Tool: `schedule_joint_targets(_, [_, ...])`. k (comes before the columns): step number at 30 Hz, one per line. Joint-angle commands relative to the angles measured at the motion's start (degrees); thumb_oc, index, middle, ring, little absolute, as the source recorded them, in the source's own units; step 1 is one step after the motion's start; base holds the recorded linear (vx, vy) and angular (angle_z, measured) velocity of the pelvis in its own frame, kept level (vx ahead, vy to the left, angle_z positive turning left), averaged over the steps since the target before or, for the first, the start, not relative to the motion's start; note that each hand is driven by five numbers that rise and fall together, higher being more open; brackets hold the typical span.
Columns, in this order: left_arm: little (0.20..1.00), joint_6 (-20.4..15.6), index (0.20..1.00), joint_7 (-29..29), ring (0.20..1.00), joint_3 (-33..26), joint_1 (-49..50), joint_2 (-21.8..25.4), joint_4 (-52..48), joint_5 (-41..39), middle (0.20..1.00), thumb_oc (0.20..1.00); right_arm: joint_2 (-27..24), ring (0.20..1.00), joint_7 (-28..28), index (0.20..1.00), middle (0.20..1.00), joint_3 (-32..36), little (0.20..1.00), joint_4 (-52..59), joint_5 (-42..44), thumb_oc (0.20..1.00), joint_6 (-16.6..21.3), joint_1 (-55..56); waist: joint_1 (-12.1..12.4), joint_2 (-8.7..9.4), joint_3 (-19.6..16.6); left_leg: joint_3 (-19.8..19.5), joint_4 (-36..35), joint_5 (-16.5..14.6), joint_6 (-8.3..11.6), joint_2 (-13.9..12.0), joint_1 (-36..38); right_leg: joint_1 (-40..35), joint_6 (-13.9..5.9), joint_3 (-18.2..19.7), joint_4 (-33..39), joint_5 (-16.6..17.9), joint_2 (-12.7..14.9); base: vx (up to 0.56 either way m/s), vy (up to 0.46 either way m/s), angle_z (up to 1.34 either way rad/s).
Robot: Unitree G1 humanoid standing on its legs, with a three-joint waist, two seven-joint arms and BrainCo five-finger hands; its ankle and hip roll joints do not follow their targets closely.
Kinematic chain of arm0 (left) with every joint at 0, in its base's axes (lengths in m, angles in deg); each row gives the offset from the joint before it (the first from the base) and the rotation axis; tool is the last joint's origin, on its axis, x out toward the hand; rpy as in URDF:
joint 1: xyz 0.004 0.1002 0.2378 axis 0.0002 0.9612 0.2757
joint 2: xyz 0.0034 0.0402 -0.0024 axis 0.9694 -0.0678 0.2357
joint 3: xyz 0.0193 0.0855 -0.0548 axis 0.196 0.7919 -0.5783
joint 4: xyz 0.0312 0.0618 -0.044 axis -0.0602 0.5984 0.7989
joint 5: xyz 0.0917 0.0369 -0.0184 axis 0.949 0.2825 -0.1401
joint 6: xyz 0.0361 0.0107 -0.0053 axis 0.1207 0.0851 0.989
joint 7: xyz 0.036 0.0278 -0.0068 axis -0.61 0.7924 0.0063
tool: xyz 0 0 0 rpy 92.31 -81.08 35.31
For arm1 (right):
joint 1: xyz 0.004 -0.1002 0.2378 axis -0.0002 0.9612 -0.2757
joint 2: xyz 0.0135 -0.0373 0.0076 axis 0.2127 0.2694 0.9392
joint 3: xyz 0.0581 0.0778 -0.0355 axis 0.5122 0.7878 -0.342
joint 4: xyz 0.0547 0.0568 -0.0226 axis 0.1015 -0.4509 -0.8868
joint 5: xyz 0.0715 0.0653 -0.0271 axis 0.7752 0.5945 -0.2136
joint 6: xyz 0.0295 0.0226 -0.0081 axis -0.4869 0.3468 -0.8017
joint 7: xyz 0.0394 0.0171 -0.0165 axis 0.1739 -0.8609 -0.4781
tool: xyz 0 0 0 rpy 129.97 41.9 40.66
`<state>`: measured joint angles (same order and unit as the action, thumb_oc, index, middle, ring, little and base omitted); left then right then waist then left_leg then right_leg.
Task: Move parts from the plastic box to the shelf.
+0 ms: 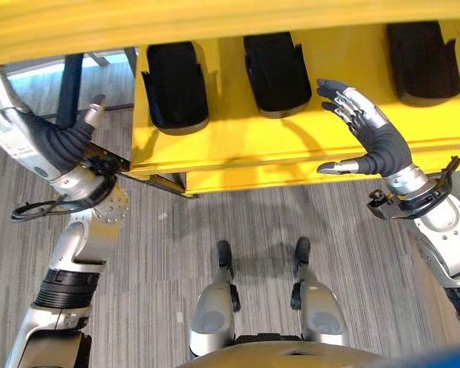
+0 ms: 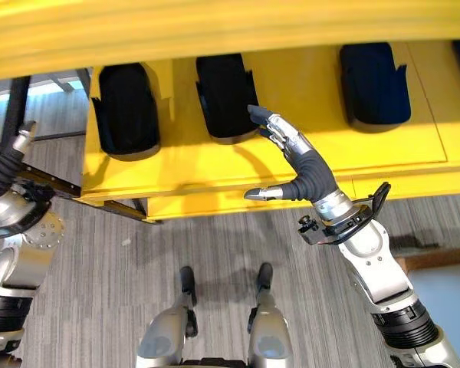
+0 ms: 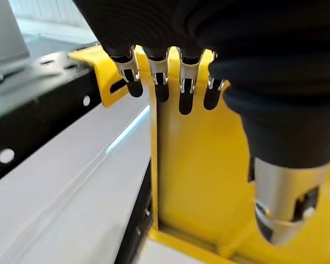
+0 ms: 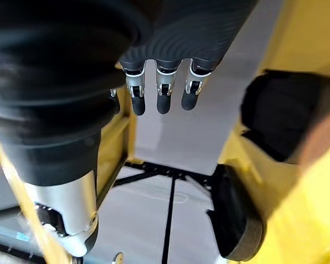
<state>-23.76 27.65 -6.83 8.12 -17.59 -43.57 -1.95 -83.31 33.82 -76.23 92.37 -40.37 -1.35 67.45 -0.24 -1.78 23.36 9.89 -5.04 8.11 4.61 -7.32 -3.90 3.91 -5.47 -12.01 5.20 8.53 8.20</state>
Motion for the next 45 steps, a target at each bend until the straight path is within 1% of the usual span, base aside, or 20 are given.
schedule_joint_targets(1, [1.0,-8.3,1.0,5.2,1.0,-1.1,-1.0,3.6,1.0,5.4,1.0,1.0,1.1,1.0,2.9,1.0,1.0,-1.3,1.0,3.2,-4.0,1.0,5.1,-1.1,0.7,3.3,-3.3,0.3,2.8,-3.9,-2.2,2.7,-0.6,0.1,-0.88,-0.1,-4.2,-4.6,0.0,-0.02,-0.112,0.22])
schedule_joint_targets(2, [1.0,-9.6,1.0,6.1,1.0,-1.3,0.0,3.3,0.3,5.3,1.0,1.0,0.8,1.0,3.6,1.0,1.0,-1.5,1.0,3.4,-4.7,1.0,5.2,-1.3,1.1,3.41,-3.4,0.1,2.7,-3.8,-2.14,2.6,-0.5,-0.2,-0.89,-0.4,-4.0,-4.5,0.0,-0.03,-0.125,0.16])
schedule_joint_targets(3, [1.0,-12.9,1.0,10.1,1.0,-1.4,1.8,3.2,-0.9,4.0,1.0,1.0,-0.2,1.0,4.9,1.0,1.0,-2.7,1.0,3.8,-5.9,1.0,5.0,-2.4,2.1,3.87,-3.7,-0.3,2.6,-3.7,-2.04,2.5,-0.3,-0.9,-0.76,-1.0,-3.8,-4.6,-0.2,-0.03,-0.119,0.19])
schedule_joint_targets(5, [1.0,-15.0,1.0,13.6,1.0,-1.2,3.4,3.3,-2.4,0.4,1.0,1.0,-1.5,1.0,5.9,1.0,1.0,-3.8,1.0,4.4,-6.3,1.0,3.9,-4.2,3.0,4.55,-3.7,-0.7,2.5,-3.6,-1.85,2.3,-0.1,-1.7,-0.64,-1.5,-3.6,-4.6,-0.5,-0.03,-0.111,0.15])
schedule_joint_targets(8, [1.0,-20.0,1.0,22.9,1.0,-0.3,4.9,3.8,-3.4,-5.7,1.0,1.0,-3.2,1.0,6.2,1.0,1.0,-6.7,1.0,4.9,-6.2,1.0,2.0,-8.7,4.4,5.85,-3.6,-1.0,2.5,-3.6,-1.7,2.0,0.1,-2.5,-0.54,-2.0,-3.1,-4.5,-0.9,-0.08,-0.118,0.18])
schedule_joint_targets(9, [1.0,-25.4,1.0,30.3,1.0,1.7,6.1,4.2,-5.2,-9.6,1.0,1.0,-4.9,1.0,7.4,1.0,1.0,-8.7,1.0,6.0,-5.4,1.0,1.7,-10.9,5.3,6.98,-3.3,-0.6,2.5,-3.4,-1.6,1.4,0.1,-3.1,-0.54,-2.5,-3.0,-4.2,-1.3,-0.11,-0.119,0.18])
schedule_joint_targets(12, [1.0,-27.2,1.0,35.0,1.0,3.3,7.4,4.5,-7.3,-12.7,1.0,1.0,-6.9,1.0,9.4,1.0,1.0,-9.9,1.0,6.6,-5.1,1.0,1.6,-11.9,5.8,7.4,-2.9,-0.4,2.5,-3.4,-1.72,1.3,0.5,-3.7,-0.62,-2.8,-2.8,-3.9,-1.4,-0.08,-0.037,0.12])
schedule_joint_targets(13, [1.0,-26.1,1.0,38.2,1.0,4.6,8.9,4.3,-7.9,-23.9,1.0,1.0,-9.2,1.0,12.0,1.0,1.0,-12.2,1.0,7.0,-4.8,1.0,2.1,-12.4,6.4,7.78,-2.8,0.1,2.5,-3.4,-1.82,1.1,1.1,-4.4,-0.88,-3.2,-2.6,-3.8,-1.5,-0.04,0.002,0.07])
schedule_joint_targets(14, [1.0,-25.8,1.0,38.8,1.0,5.0,9.3,4.0,-7.9,-24.4,1.0,1.0,-9.5,1.0,12.9,1.0,1.0,-13.0,1.0,7.0,-5.2,1.0,2.0,-12.5,6.7,7.93,-2.8,0.3,2.5,-3.4,-1.83,1.1,1.2,-4.7,-0.97,-3.4,-2.6,-3.7,-1.4,-0.03,-0.009,0.04])
schedule_joint_targets(16, [1.0,-24.9,1.0,38.8,1.0,5.2,10.6,3.8,-7.7,-26.1,1.0,1.0,-9.9,1.0,15.6,1.0,1.0,-14.5,1.0,6.6,-4.9,1.0,1.7,-13.4,7.3,8.51,-2.6,0.7,2.6,-3.4,-1.81,0.9,1.6,-5.2,-1.11,-3.8,-2.5,-3.4,-1.5,-0.02,-0.052,0.1])
schedule_joint_targets(17, [1.0,-24.3,1.0,38.2,1.0,5.8,11.5,3.8,-6.9,-30.2,1.0,1.0,-11.4,1.0,14.8,1.0,1.0,-18.0,1.0,6.4,-5.3,1.0,2.5,-14.4,8.1,9.19,-2.3,1.2,2.5,-3.3,-1.71,0.7,1.8,-5.6,-1.26,-4.7,-2.5,-3.3,-1.5,-0.02,-0.079,0.16])
schedule_joint_targets(18, [1.0,-24.8,1.0,37.3,1.0,5.9,12.2,3.8,-6.6,-29.6,1.0,1.0,-11.9,1.0,15.4,1.0,1.0,-19.8,1.0,5.9,-5.3,1.0,2.7,-15.3,8.6,9.56,-2.1,1.3,2.5,-3.3,-1.71,0.5,1.9,-5.9,-1.34,-4.9,-2.4,-3.2,-1.6,-0.01,-0.081,0.11])
schedule_joint_targets(22, [1.0,-26.2,1.0,34.3,1.0,5.2,13.6,4.2,-5.8,-30.7,1.0,1.0,-13.3,1.0,14.5,1.0,1.0,-28.0,1.0,2.8,-8.5,1.0,-1.1,-23.3,11.1,10.17,-0.8,0.4,2.4,-3.1,-1.67,0.6,1.6,-6.2,-1.47,-5.4,-2.5,-3.1,-1.8,0.0,-0.023,0.05])
schedule_joint_targets(26, [1.0,-27.3,1.0,29.6,1.0,3.9,13.1,3.7,-5.7,-33.7,1.0,1.0,-14.0,1.0,11.6,1.0,1.0,-32.4,1.0,-0.3,-8.6,1.0,-2.3,-29.3,12.6,10.47,0.3,-0.4,3.0,-3.0,-1.62,0.7,0.5,-6.0,-1.49,-5.4,-2.6,-3.1,-2.0,0.02,-0.016,0.11])
schedule_joint_targets(30, [1.0,-32.9,1.0,25.6,1.0,1.4,12.3,2.3,-6.2,-35.5,1.0,1.0,-12.7,1.0,6.9,1.0,1.0,-34.4,1.0,-1.9,-10.9,1.0,-4.2,-34.2,14.0,10.86,1.5,-1.8,3.6,-3.2,-1.72,1.2,-1.1,-5.5,-1.45,-5.3,-2.6,-3.2,-2.2,0.04,-0.041,0.08])
schedule_joint_targets(31, [1.0,-34.5,1.0,24.0,1.0,-0.2,12.1,1.4,-7.6,-36.7,1.0,1.0,-12.3,1.0,3.0,1.0,1.0,-34.8,1.0,-2.7,-11.6,1.0,-5.1,-36.3,14.6,10.84,2.1,-2.7,3.7,-3.3,-1.77,1.6,-1.7,-5.3,-1.46,-5.0,-2.5,-3.2,-2.3,0.04,-0.019,0.12])
schedule_joint_targets(33, [1.0,-35.0,1.0,23.7,1.0,-1.0,11.8,1.1,-8.1,-36.9,1.0,1.0,-11.7,1.0,0.7,1.0,1.0,-34.5,1.0,-3.2,-13.2,1.0,-5.4,-37.3,14.9,10.89,2.3,-3.3,3.7,-3.4,-1.78,1.8,-2.2,-5.1,-1.5,-4.8,-2.4,-3.3,-2.4,0.03,-0.017,0.13])
schedule_joint_targets(39, [1.0,-30.8,1.0,23.4,1.0,-1.7,9.2,0.1,-8.5,-34.5,1.0,1.0,-10.9,1.0,-0.6,1.0,1.0,-30.9,1.0,-2.7,-14.8,1.0,-9.4,-39.2,14.4,10.64,3.1,-3.7,4.3,-3.6,-1.92,2.3,-3.9,-3.4,-1.23,-4.8,-3.4,-3.7,-2.3,0.01,0.021,0.02])
schedule_joint_targets(42, [1.0,-29.4,1.0,22.8,1.0,-1.2,7.6,0.1,-8.3,-34.3,1.0,1.0,-10.7,1.0,-1.7,1.0,1.0,-31.6,1.0,-4.9,-15.7,1.0,-11.4,-40.3,14.3,10.43,3.8,-3.7,5.4,-3.9,-2.01,2.3,-4.7,-2.7,-0.96,-4.9,-4.3,-4.2,-2.2,0.0,0.012,-0.01])
schedule_joint_targets(45, [1.0,-28.1,1.0,23.2,1.0,-0.5,6.1,-0.1,-7.9,-34.1,1.0,1.0,-9.6,1.0,-2.2,1.0,1.0,-32.5,1.0,-9.0,-15.3,1.0,-10.2,-42.3,14.4,10.11,4.5,-3.9,6.3,-4.0,-1.98,2.5,-5.6,-2.0,-0.74,-5.1,-5.1,-4.5,-2.2,0.01,-0.005,0.02])
